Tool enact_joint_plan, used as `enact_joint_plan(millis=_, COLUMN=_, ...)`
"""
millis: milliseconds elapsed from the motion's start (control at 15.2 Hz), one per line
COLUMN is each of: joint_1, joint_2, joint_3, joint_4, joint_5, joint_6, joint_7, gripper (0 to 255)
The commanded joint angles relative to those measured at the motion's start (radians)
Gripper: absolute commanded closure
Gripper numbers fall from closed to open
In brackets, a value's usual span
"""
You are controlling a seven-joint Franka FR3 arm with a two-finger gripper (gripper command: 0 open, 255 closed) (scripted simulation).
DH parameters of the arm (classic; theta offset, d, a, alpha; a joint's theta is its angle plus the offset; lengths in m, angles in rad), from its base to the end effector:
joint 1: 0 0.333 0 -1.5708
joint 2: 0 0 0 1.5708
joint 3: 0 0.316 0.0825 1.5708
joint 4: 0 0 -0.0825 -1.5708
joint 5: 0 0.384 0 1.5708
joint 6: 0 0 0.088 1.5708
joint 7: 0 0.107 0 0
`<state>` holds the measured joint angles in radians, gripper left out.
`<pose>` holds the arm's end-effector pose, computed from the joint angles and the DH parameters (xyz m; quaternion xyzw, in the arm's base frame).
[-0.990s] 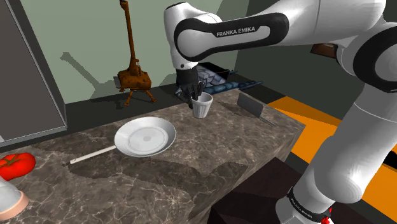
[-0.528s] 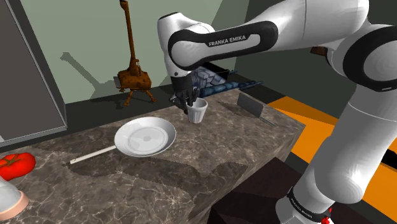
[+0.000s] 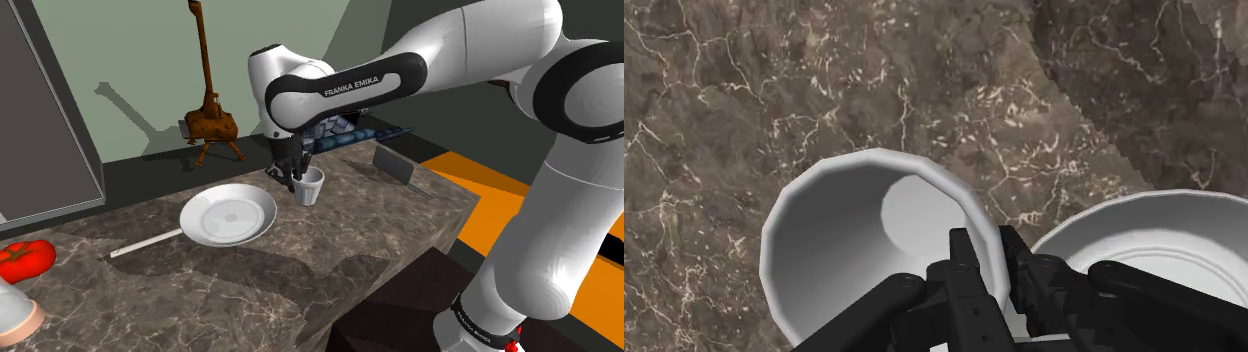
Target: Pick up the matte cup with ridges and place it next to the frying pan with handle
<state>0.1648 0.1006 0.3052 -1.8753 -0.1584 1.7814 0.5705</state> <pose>0.5116 0.2399 0.4448 0.9934 -0.0254 -0.0517 0.0992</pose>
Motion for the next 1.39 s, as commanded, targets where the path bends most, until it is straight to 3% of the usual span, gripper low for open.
enact_joint_plan(millis=0, joint_1=0.000, joint_2=0.007, joint_3=-0.001, joint_4=-0.020, joint_5=-0.003, joint_6=0.027, joint_7=0.004, gripper=255)
enact_joint_plan(millis=924, joint_1=0.002, joint_2=0.077, joint_3=-0.006, joint_4=-0.125, joint_5=-0.035, joint_6=0.195, joint_7=0.041, gripper=255)
enact_joint_plan(millis=1320, joint_1=0.002, joint_2=0.077, joint_3=-0.006, joint_4=-0.125, joint_5=-0.035, joint_6=0.195, joint_7=0.041, gripper=255)
